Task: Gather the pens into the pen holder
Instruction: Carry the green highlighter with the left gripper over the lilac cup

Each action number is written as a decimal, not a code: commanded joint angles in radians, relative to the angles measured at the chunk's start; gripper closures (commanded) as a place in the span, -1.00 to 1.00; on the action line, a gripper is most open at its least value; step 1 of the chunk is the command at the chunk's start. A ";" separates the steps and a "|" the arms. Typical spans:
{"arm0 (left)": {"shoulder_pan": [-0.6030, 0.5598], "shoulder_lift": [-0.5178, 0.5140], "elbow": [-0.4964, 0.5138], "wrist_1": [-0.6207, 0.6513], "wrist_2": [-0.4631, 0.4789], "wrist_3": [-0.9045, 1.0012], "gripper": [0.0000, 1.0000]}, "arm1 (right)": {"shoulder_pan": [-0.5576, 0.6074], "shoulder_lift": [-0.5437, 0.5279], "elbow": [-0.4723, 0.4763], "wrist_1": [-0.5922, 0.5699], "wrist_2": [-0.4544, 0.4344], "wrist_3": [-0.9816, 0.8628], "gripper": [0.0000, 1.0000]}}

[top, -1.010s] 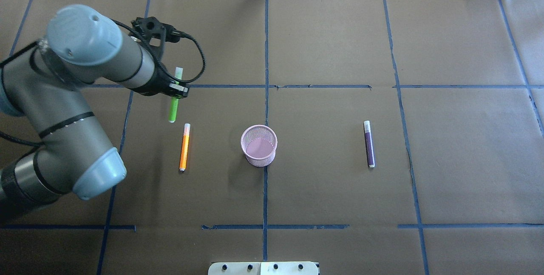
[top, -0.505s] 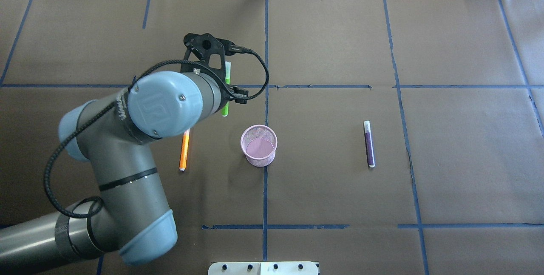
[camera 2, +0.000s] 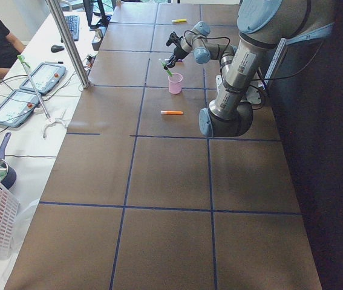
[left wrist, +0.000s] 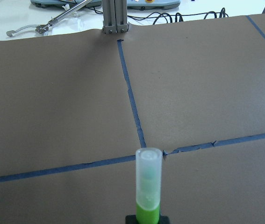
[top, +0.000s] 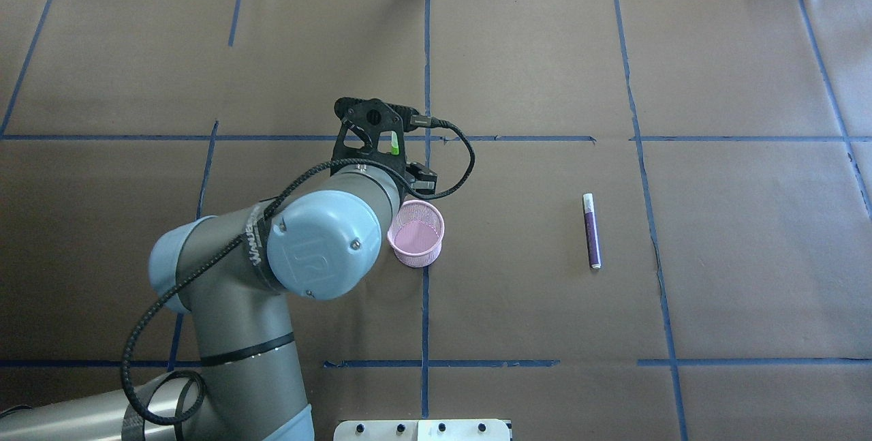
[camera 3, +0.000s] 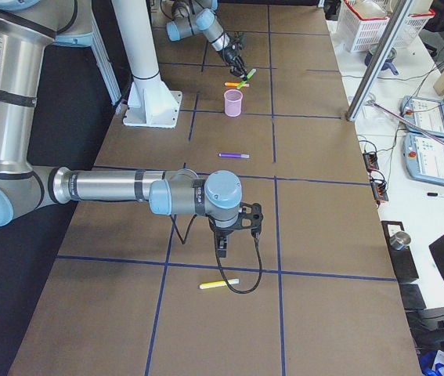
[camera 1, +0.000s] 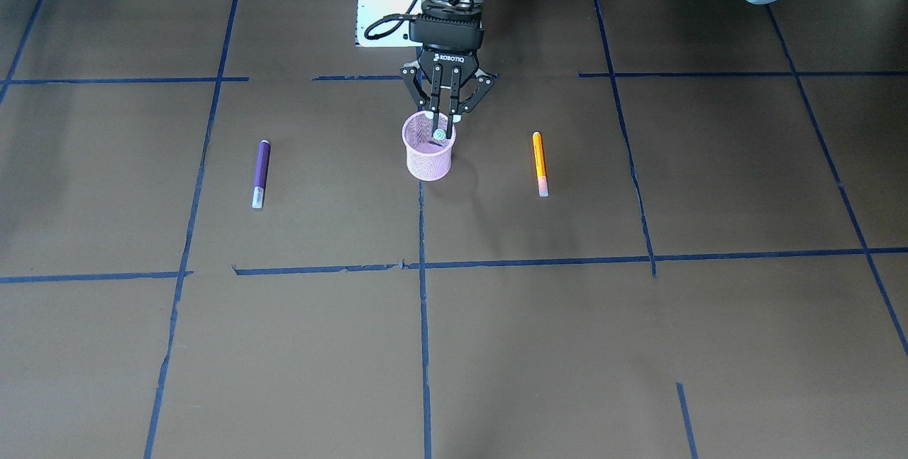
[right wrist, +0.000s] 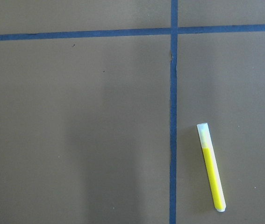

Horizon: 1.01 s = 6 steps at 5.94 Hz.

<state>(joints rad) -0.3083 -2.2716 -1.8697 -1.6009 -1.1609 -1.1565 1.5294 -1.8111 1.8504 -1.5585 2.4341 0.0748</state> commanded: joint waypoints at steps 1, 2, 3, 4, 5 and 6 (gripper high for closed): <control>0.046 -0.002 0.012 -0.004 0.032 -0.020 0.94 | 0.000 0.000 0.001 0.000 0.002 0.000 -1.00; 0.048 -0.002 0.026 -0.008 0.032 -0.038 0.38 | 0.000 0.000 0.003 0.000 0.002 0.000 -1.00; 0.046 0.007 0.035 -0.045 0.032 -0.040 -0.88 | 0.000 0.001 0.001 0.000 0.002 0.000 -1.00; 0.048 0.012 0.035 -0.085 0.030 -0.034 -1.00 | 0.000 0.001 0.004 0.000 0.002 -0.001 -1.00; 0.041 0.014 0.015 -0.076 0.026 -0.029 -1.00 | -0.018 0.006 0.000 0.000 -0.006 -0.006 -1.00; -0.001 0.014 0.003 -0.073 0.017 0.072 -1.00 | -0.043 0.038 -0.032 0.002 -0.013 -0.004 -1.00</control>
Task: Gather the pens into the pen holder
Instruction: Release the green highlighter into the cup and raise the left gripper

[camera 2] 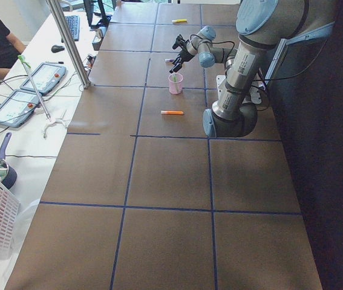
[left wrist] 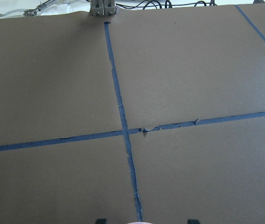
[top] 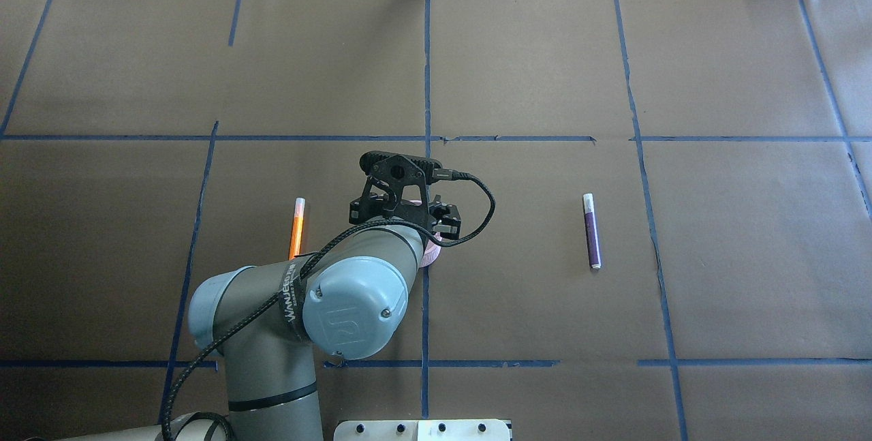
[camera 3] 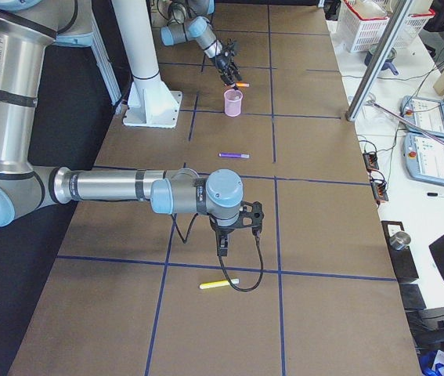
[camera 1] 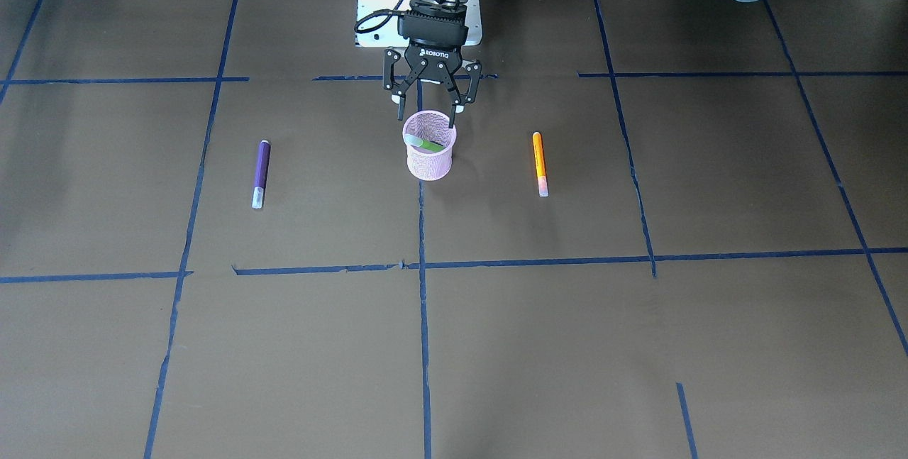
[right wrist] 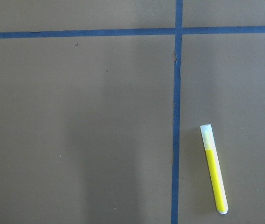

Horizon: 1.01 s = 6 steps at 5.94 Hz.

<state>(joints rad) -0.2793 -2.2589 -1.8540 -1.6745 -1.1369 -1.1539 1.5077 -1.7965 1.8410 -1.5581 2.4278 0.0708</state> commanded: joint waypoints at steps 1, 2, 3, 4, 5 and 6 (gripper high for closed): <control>-0.108 0.048 -0.017 -0.001 -0.134 0.092 -1.00 | -0.027 0.113 -0.136 0.001 -0.010 0.000 -1.00; -0.245 0.130 -0.028 -0.001 -0.391 0.120 -1.00 | -0.043 0.211 -0.278 0.015 -0.039 -0.012 -1.00; -0.317 0.187 -0.051 -0.001 -0.497 0.194 -1.00 | -0.069 0.219 -0.354 0.164 -0.074 -0.006 -0.99; -0.319 0.234 -0.085 -0.001 -0.503 0.203 -1.00 | -0.073 0.203 -0.414 0.194 -0.070 -0.006 -1.00; -0.320 0.243 -0.094 0.001 -0.504 0.203 -1.00 | -0.093 0.154 -0.422 0.248 -0.067 -0.016 -1.00; -0.328 0.243 -0.094 0.001 -0.532 0.201 -1.00 | -0.112 0.097 -0.474 0.385 -0.070 -0.003 -1.00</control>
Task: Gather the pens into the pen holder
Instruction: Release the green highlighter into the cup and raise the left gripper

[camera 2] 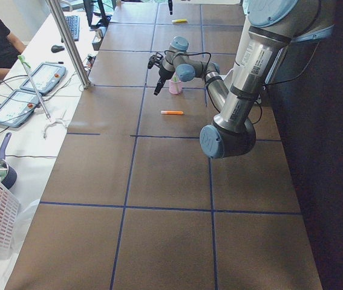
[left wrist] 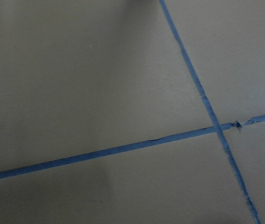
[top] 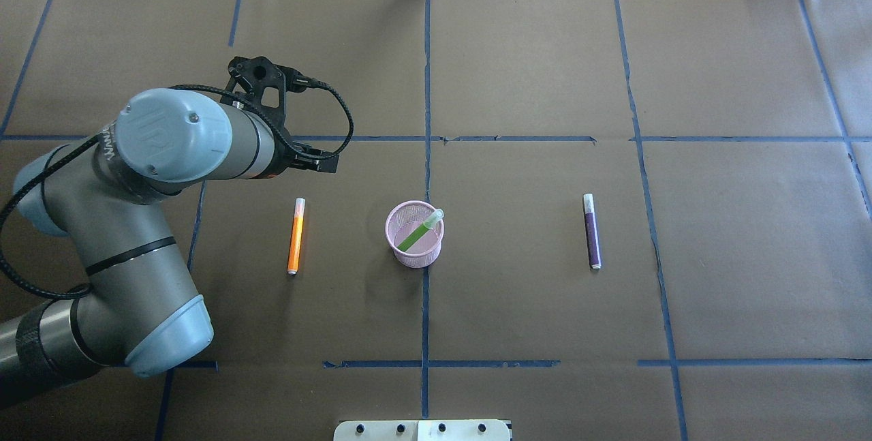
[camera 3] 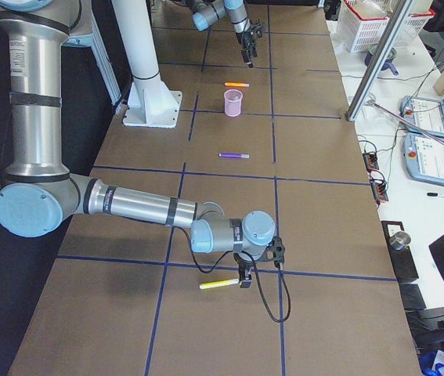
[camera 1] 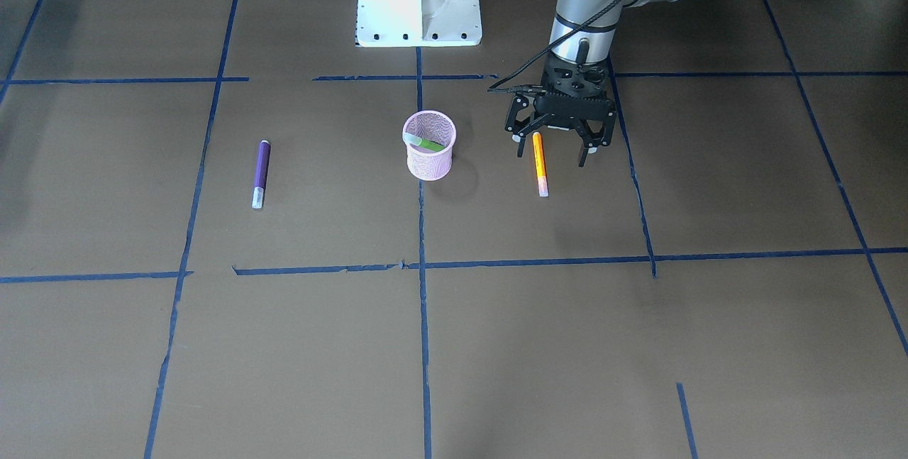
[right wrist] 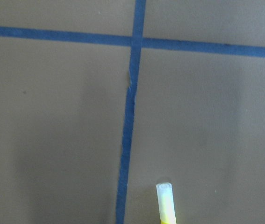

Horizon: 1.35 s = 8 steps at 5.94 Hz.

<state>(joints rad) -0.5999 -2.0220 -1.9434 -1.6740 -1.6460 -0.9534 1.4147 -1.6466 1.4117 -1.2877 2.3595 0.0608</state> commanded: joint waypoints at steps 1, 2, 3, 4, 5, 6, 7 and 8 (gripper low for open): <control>-0.058 0.006 -0.005 0.019 -0.105 -0.001 -1.00 | -0.034 -0.056 -0.089 0.179 -0.006 0.023 -0.99; -0.096 0.003 -0.005 0.067 -0.179 -0.001 -1.00 | -0.054 -0.056 -0.120 0.182 -0.008 0.028 -0.95; -0.097 0.003 -0.005 0.069 -0.184 -0.004 -1.00 | -0.063 -0.056 -0.120 0.183 -0.003 0.112 -0.85; -0.097 0.003 -0.005 0.069 -0.184 -0.004 -1.00 | -0.091 -0.055 -0.120 0.183 -0.003 0.147 -0.75; -0.097 0.003 -0.005 0.069 -0.184 -0.005 -1.00 | -0.091 -0.055 -0.116 0.185 -0.002 0.146 -0.44; -0.097 0.003 -0.005 0.069 -0.184 -0.005 -1.00 | -0.092 -0.055 -0.119 0.183 -0.003 0.146 0.04; -0.097 0.003 -0.003 0.069 -0.184 -0.005 -1.00 | -0.092 -0.052 -0.119 0.183 -0.003 0.145 0.60; -0.098 0.003 -0.003 0.069 -0.184 -0.005 -1.00 | -0.092 -0.048 -0.119 0.183 -0.003 0.143 1.00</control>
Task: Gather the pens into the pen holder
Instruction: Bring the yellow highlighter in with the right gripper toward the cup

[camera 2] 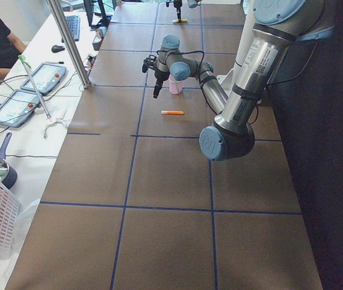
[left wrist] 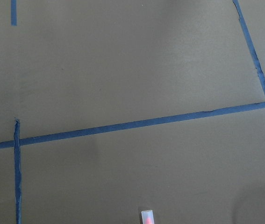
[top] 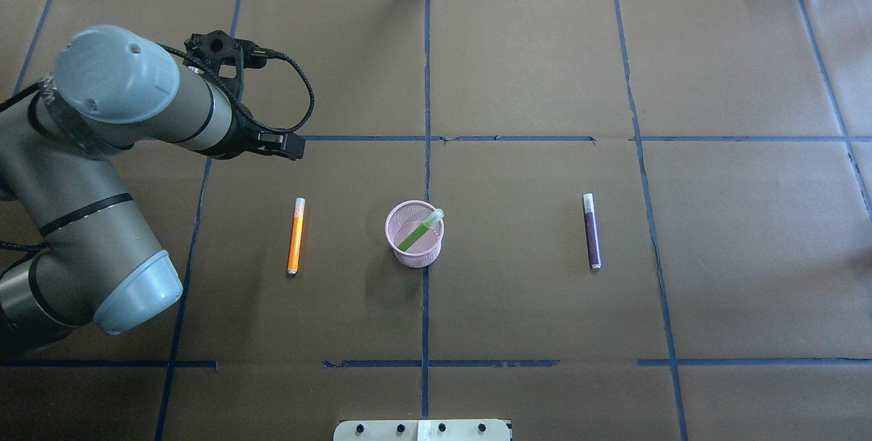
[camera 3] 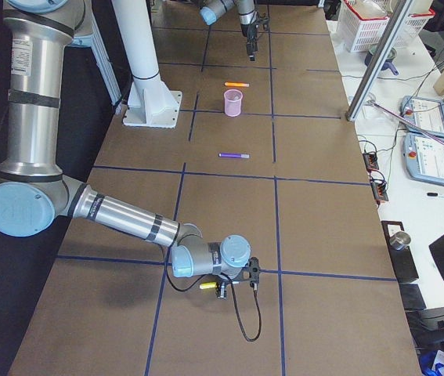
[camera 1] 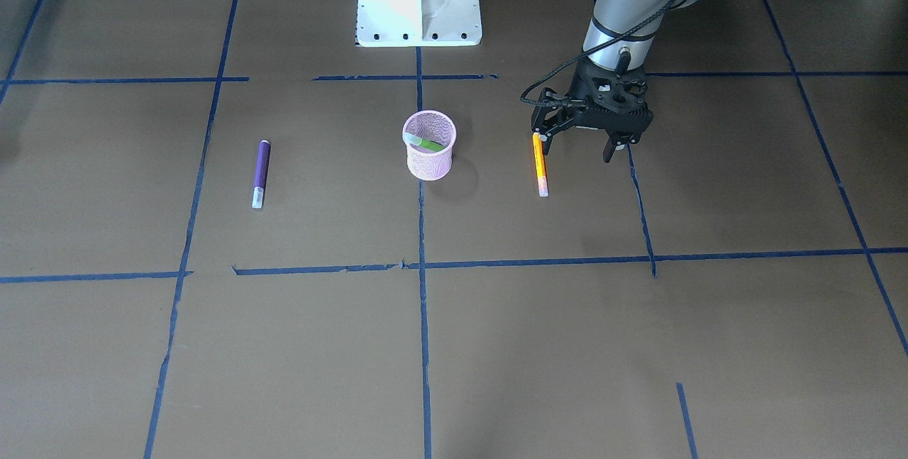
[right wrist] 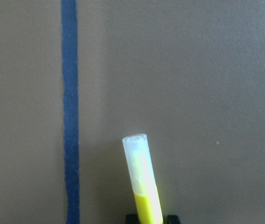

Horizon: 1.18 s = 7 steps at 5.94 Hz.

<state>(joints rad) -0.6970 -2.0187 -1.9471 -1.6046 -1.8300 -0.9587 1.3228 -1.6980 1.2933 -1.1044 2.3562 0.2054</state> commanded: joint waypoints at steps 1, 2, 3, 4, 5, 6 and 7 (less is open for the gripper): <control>-0.001 0.000 0.000 0.000 -0.002 0.000 -1.00 | 0.001 0.003 0.029 0.001 0.003 -0.001 1.00; 0.001 0.000 0.000 0.000 -0.002 0.000 -1.00 | 0.003 0.001 0.084 0.001 0.003 -0.010 1.00; -0.001 0.002 0.000 -0.005 -0.002 0.001 -1.00 | 0.003 -0.031 0.241 -0.003 0.002 0.018 1.00; -0.001 0.003 0.002 -0.008 -0.002 0.005 -1.00 | -0.004 -0.035 0.300 0.065 0.005 0.034 1.00; 0.001 0.003 0.005 -0.009 -0.002 0.005 -1.00 | -0.055 -0.013 0.325 0.186 -0.009 0.180 1.00; 0.001 0.003 0.008 -0.011 -0.002 0.002 -1.00 | -0.153 0.019 0.349 0.292 -0.061 0.312 1.00; 0.001 0.003 0.008 -0.011 -0.002 0.001 -1.00 | -0.233 0.106 0.406 0.294 -0.095 0.526 1.00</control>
<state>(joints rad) -0.6965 -2.0157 -1.9400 -1.6147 -1.8316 -0.9565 1.1684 -1.6577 1.6531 -0.8445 2.2965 0.5504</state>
